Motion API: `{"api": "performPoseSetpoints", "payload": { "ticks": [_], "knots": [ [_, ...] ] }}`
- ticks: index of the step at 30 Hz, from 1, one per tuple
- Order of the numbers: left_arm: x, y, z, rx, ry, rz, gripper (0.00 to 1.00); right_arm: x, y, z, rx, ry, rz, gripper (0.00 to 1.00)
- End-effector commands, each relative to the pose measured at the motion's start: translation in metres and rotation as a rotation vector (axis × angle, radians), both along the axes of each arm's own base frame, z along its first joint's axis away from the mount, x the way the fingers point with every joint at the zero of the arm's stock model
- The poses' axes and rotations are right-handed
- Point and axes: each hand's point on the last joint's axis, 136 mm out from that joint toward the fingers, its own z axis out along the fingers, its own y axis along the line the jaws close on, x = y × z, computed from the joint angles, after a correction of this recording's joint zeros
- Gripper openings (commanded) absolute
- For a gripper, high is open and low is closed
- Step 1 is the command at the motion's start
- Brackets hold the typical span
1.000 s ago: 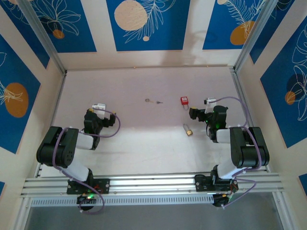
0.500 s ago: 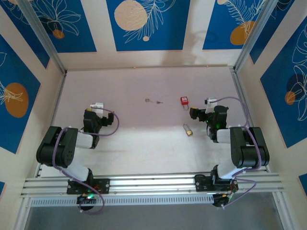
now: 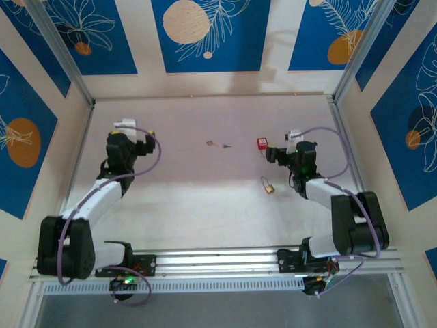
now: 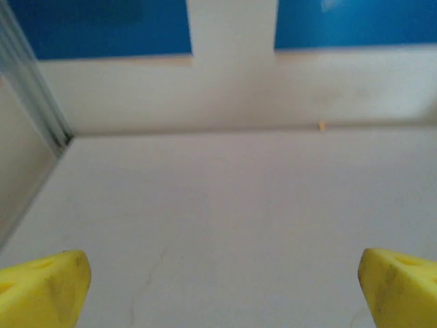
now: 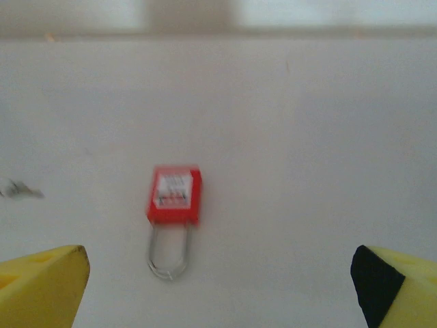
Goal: Unlock with the key
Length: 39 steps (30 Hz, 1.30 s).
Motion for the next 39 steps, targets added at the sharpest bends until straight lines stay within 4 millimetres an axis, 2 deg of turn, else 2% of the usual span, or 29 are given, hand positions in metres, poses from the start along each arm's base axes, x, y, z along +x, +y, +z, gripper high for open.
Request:
{"api": "performPoseSetpoints", "payload": {
  "ticks": [1, 3, 4, 6, 8, 9, 10, 12, 16, 17, 19, 21, 23, 29, 35, 39],
  "knots": [
    [-0.033, 0.017, 0.011, -0.259, 0.149, 0.189, 1.0, -0.01, -0.004, 0.069, 0.051, 0.012, -0.109, 0.99],
    [-0.044, 0.009, 0.046, -0.255, 0.13, 0.121, 1.0, -0.023, -0.01, 0.102, 0.213, 0.1, -0.187, 0.99],
    [-0.046, 0.01, 0.061, -0.243, 0.083, 0.113, 1.0, -0.028, -0.013, 0.108, 0.306, 0.156, -0.214, 0.99],
    [-0.059, 0.032, 0.077, -0.327, -0.002, 0.246, 1.0, -0.03, -0.016, 0.099, 0.507, 0.248, -0.204, 0.99],
    [-0.063, 0.032, 0.093, -0.347, -0.082, 0.212, 1.0, -0.03, -0.015, 0.083, 0.657, 0.315, -0.132, 0.99],
    [-0.064, 0.032, 0.096, -0.357, -0.094, 0.213, 1.0, -0.03, -0.014, 0.078, 0.673, 0.34, -0.116, 1.0],
    [-0.062, 0.03, 0.097, -0.375, -0.091, 0.206, 1.0, -0.03, -0.011, 0.073, 0.658, 0.371, -0.092, 0.94],
    [-0.053, 0.02, 0.093, -0.406, -0.043, 0.169, 1.0, -0.03, -0.01, 0.062, 0.588, 0.424, -0.11, 0.88],
    [-0.023, -0.013, 0.079, -0.461, 0.127, 0.038, 0.91, -0.026, -0.016, 0.042, 0.443, 0.517, -0.195, 0.87],
    [-0.015, -0.018, 0.074, -0.466, 0.17, 0.03, 0.95, -0.024, -0.016, 0.035, 0.396, 0.548, -0.208, 0.87],
    [-0.004, -0.026, 0.058, -0.473, 0.266, 0.033, 0.93, -0.02, -0.017, 0.021, 0.324, 0.601, -0.234, 0.86],
    [0.006, -0.039, 0.038, -0.482, 0.348, 0.008, 0.91, -0.01, -0.008, 0.011, 0.268, 0.647, -0.205, 0.85],
    [0.012, -0.057, 0.021, -0.484, 0.416, -0.041, 0.9, 0.001, 0.0, -0.002, 0.222, 0.719, -0.185, 0.8],
    [0.018, -0.114, -0.016, -0.417, 0.567, -0.184, 0.86, 0.033, 0.027, -0.037, 0.13, 0.878, -0.117, 0.65],
    [0.008, -0.155, -0.034, -0.429, 0.64, -0.315, 0.84, 0.051, 0.035, -0.066, 0.055, 0.944, -0.098, 0.64],
    [-0.001, -0.167, -0.041, -0.413, 0.665, -0.351, 0.83, 0.055, 0.035, -0.082, 0.009, 0.973, -0.1, 0.64]
  ]
}}
